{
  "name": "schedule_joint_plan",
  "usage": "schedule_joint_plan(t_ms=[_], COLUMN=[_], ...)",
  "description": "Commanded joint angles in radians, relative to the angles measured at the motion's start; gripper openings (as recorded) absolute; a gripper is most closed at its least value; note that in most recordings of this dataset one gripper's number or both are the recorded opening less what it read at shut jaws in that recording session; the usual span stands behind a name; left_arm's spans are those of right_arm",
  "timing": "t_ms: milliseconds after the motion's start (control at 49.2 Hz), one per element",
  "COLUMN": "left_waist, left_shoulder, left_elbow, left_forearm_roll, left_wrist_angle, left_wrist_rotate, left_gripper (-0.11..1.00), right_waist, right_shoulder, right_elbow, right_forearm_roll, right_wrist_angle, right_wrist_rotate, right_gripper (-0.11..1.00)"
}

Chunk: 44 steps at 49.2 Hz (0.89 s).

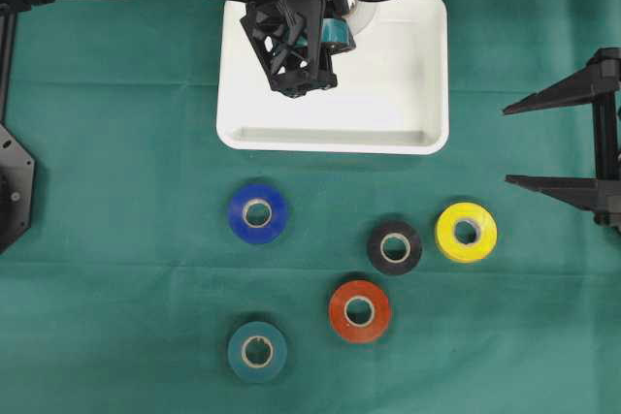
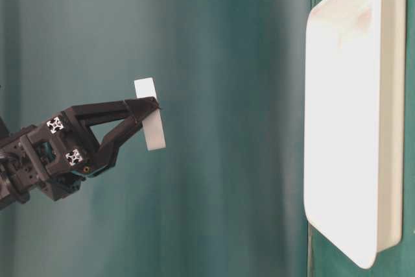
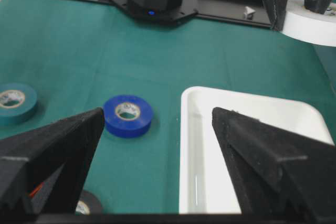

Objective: Pick up the tape from a random location and place it into the white case.
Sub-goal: 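Carry the white roll with the left gripper over the white tray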

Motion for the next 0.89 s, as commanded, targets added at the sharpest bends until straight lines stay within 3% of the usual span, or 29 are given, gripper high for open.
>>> schedule_joint_plan(t_ms=[0, 447, 874], left_waist=[0.002, 0.002, 0.018], left_shoulder=[-0.032, -0.02, 0.098], left_elbow=[-0.012, 0.002, 0.077], left_forearm_roll=[0.002, 0.002, 0.002], left_wrist_angle=[-0.006, -0.012, -0.132], left_wrist_rotate=[-0.002, -0.002, 0.0], left_gripper=[0.24, 0.24, 0.24], right_waist=[-0.002, -0.002, -0.002], right_shoulder=[0.008, 0.008, 0.008], right_elbow=[-0.028, -0.028, -0.028], right_forearm_roll=[-0.002, -0.002, -0.002], right_wrist_angle=[-0.003, -0.003, 0.005], right_wrist_rotate=[-0.002, -0.002, -0.002], right_gripper=[0.91, 0.91, 0.91])
